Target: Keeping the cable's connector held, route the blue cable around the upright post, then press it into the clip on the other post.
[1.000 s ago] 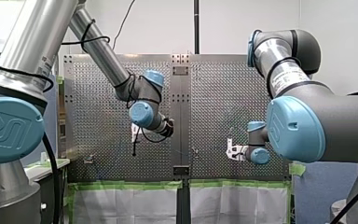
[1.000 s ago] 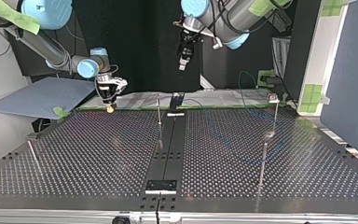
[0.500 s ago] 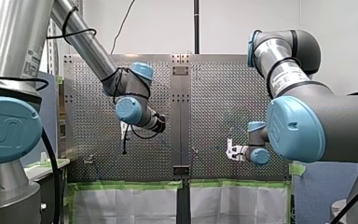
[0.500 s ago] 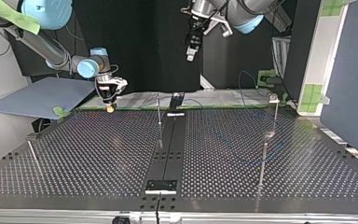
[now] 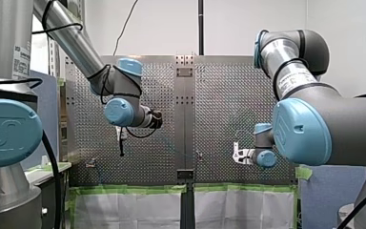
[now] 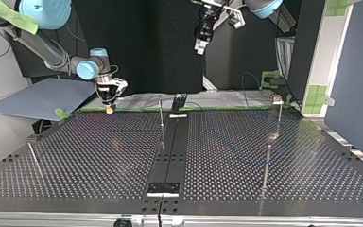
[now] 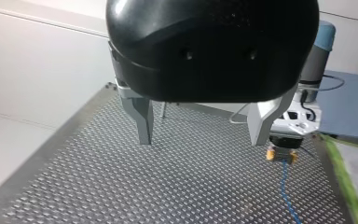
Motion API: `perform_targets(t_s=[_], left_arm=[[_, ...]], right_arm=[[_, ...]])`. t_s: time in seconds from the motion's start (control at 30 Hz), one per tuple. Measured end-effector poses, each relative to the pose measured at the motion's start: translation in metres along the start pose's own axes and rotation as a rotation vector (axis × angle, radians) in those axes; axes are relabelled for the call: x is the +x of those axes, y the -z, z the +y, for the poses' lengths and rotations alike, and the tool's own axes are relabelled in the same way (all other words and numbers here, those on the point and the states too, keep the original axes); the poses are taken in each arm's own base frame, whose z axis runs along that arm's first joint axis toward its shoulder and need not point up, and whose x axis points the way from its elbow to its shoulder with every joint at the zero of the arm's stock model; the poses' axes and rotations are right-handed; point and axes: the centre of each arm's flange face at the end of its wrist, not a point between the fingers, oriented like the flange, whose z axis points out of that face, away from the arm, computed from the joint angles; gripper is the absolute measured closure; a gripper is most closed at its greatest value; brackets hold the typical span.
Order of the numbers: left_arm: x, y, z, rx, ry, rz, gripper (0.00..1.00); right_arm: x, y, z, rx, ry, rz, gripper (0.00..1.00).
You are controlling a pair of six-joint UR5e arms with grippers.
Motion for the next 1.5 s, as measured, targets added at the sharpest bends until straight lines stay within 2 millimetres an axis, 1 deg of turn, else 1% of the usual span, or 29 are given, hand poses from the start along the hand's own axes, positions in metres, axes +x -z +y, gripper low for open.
perform_targets(t_s=[0.2,0.4,0.5,0.93,1.2,1.5], left_arm=[[-0.004,0.014,0.005,0.010,0.020,-0.044,0.00],[-0.009,0.017,0.005,0.016,0.030,-0.068,0.00],[-0.010,0.017,0.005,0.017,0.031,-0.070,0.00],[-0.014,0.019,0.007,0.011,0.036,-0.070,0.00],[-0.018,0.020,0.008,0.005,0.054,-0.073,0.00],[-0.018,0.020,0.010,-0.017,0.058,-0.075,0.00]], right_arm=[[0.018,0.006,0.008,-0.029,0.021,-0.009,1.00],[0.036,0.018,0.013,-0.068,0.020,-0.007,1.00],[0.049,0.021,0.014,-0.074,0.018,-0.006,1.00],[0.109,0.027,0.016,-0.080,-0.002,0.015,1.00],[0.146,0.032,0.021,-0.086,0.010,0.048,1.00],[0.194,0.038,0.027,-0.097,0.022,0.114,1.00]])
